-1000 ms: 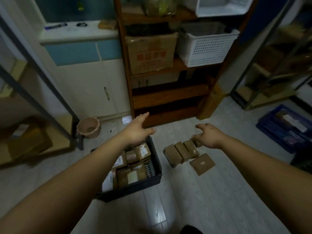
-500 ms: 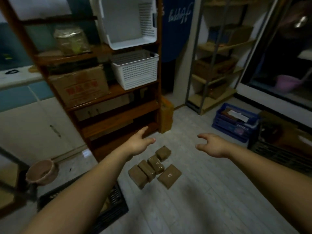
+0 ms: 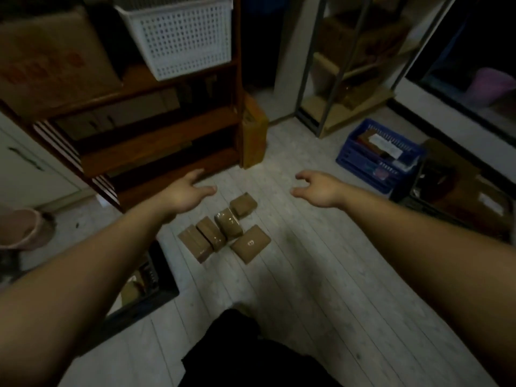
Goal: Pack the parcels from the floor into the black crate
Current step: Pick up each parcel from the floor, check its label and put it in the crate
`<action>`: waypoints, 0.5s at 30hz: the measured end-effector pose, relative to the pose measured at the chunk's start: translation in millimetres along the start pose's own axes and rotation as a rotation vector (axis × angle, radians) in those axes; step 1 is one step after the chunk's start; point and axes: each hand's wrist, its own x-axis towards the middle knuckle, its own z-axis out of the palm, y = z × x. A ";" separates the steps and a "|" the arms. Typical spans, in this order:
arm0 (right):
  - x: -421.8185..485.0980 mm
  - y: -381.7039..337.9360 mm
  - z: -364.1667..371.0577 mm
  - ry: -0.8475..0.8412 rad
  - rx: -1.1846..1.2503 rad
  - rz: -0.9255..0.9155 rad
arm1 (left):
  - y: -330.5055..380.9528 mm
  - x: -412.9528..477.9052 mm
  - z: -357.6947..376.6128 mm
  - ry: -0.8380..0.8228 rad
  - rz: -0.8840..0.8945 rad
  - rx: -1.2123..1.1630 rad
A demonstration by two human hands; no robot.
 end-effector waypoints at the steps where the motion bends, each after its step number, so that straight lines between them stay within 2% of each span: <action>1: 10.6 2.0 -6.3 -0.005 -0.001 0.004 | 4.5 11.1 -0.2 -0.003 -0.007 -0.005; 9: 105.6 7.4 -39.5 -0.037 -0.060 -0.020 | 23.3 66.3 11.7 0.054 -0.090 -0.009; 15: 185.5 6.1 -28.2 -0.169 -0.154 -0.160 | 16.6 90.2 36.4 0.180 -0.212 -0.076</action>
